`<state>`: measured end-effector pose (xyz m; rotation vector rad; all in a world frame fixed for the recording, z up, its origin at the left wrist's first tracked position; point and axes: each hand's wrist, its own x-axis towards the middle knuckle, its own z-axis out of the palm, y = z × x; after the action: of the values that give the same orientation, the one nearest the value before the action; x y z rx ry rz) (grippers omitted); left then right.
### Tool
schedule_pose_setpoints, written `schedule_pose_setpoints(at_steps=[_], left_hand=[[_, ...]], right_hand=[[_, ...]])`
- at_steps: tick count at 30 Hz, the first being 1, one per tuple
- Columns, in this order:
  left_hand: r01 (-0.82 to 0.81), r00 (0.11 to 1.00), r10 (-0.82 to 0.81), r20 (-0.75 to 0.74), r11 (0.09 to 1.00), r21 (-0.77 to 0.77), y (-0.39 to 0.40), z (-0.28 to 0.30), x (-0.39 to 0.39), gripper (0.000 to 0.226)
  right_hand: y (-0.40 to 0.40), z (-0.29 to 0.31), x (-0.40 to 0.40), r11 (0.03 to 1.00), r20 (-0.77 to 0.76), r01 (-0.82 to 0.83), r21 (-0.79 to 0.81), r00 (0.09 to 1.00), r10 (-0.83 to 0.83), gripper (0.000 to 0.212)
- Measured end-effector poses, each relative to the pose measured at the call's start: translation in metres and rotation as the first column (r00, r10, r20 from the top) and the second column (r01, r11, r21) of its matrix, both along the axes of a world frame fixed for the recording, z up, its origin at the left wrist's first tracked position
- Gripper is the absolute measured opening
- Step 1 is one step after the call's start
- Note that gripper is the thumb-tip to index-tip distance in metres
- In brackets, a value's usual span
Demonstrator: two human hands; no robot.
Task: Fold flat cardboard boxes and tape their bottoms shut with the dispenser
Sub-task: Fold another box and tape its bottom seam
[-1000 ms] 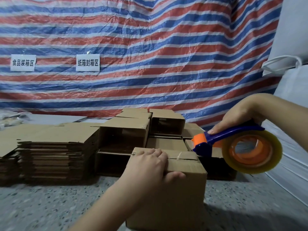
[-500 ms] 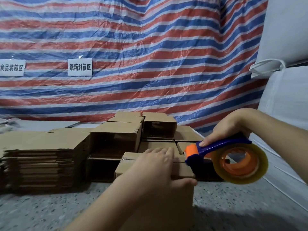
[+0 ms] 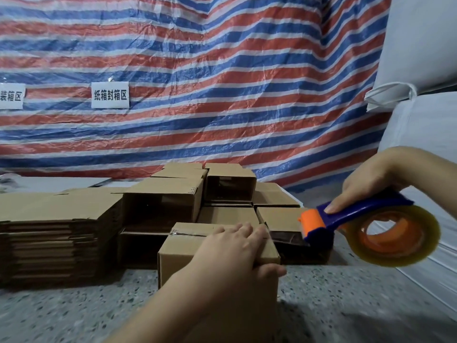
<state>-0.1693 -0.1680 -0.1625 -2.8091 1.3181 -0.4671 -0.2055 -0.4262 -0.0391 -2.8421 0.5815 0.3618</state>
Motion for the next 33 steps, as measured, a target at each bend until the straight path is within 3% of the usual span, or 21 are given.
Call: schedule_pose_setpoints(at_steps=[1, 3, 6, 9, 11, 13, 15, 17, 23, 27, 29, 31, 33], left_hand=[[0.013, 1.000, -0.013, 0.006, 1.000, 0.000, 0.001, 0.000, 0.000, 0.088], [0.020, 1.000, -0.021, 0.019, 1.000, 0.014, 0.001, 0.000, -0.002, 0.084], [0.017, 0.999, -0.018, 0.028, 1.000, 0.015, 0.001, 0.001, -0.004, 0.077], [0.028, 0.999, -0.028, 0.027, 1.000, -0.002, 0.002, 0.001, -0.004, 0.071], [0.029, 0.999, -0.029, 0.025, 1.000, 0.000, 0.002, 0.001, -0.005, 0.071], [0.024, 1.000, -0.024, 0.020, 1.000, -0.009, 0.002, 0.001, -0.005, 0.071], [0.018, 1.000, -0.018, 0.015, 1.000, -0.008, 0.001, 0.000, -0.005, 0.074], [0.016, 1.000, -0.016, 0.007, 1.000, -0.004, 0.001, 0.000, -0.004, 0.077], [0.040, 0.999, -0.039, 0.006, 0.999, -0.030, 0.001, -0.003, -0.001, 0.076], [0.046, 0.999, -0.046, 0.005, 0.998, -0.042, 0.002, -0.004, 0.000, 0.077], [0.043, 0.999, -0.043, 0.007, 0.998, -0.038, 0.002, -0.003, 0.000, 0.074], [0.038, 0.999, -0.038, 0.008, 0.999, -0.027, 0.001, -0.002, 0.000, 0.073], [0.034, 0.999, -0.034, 0.008, 0.999, -0.015, 0.000, -0.002, -0.001, 0.075]], right_hand=[[0.008, 0.005, -0.005, 0.999, -0.099, 0.020, -0.033, 0.995, -0.023, 0.054], [0.021, 0.005, -0.008, 0.984, -0.275, -0.015, -0.180, 0.961, -0.036, 0.068], [0.049, -0.024, 0.011, 0.926, -0.309, -0.095, -0.366, 0.951, -0.025, 0.080], [0.050, -0.059, 0.009, 0.815, -0.328, -0.188, -0.548, 0.945, -0.002, 0.075], [0.035, -0.087, 0.006, 0.843, -0.240, -0.147, -0.518, 0.971, 0.022, 0.070], [0.020, -0.113, 0.004, 0.875, -0.024, -0.083, -0.477, 0.996, 0.081, 0.065], [0.009, -0.137, 0.001, 0.892, 0.207, -0.007, -0.451, 0.972, 0.112, 0.062], [0.005, -0.163, 0.000, 0.906, 0.341, 0.062, -0.418, 0.935, 0.093, 0.061], [0.008, -0.219, 0.000, 0.916, 0.448, 0.101, -0.389, 0.889, 0.092, 0.061], [0.017, -0.221, -0.005, 0.886, 0.427, 0.129, -0.446, 0.901, 0.084, 0.068], [0.025, -0.202, -0.008, 0.906, 0.434, 0.168, -0.389, 0.901, 0.020, 0.079], [0.033, -0.179, -0.010, 0.958, 0.571, 0.195, -0.211, 0.820, -0.041, 0.086], [0.042, -0.159, -0.013, 0.963, 0.642, 0.106, 0.246, 0.727, -0.244, 0.086]])
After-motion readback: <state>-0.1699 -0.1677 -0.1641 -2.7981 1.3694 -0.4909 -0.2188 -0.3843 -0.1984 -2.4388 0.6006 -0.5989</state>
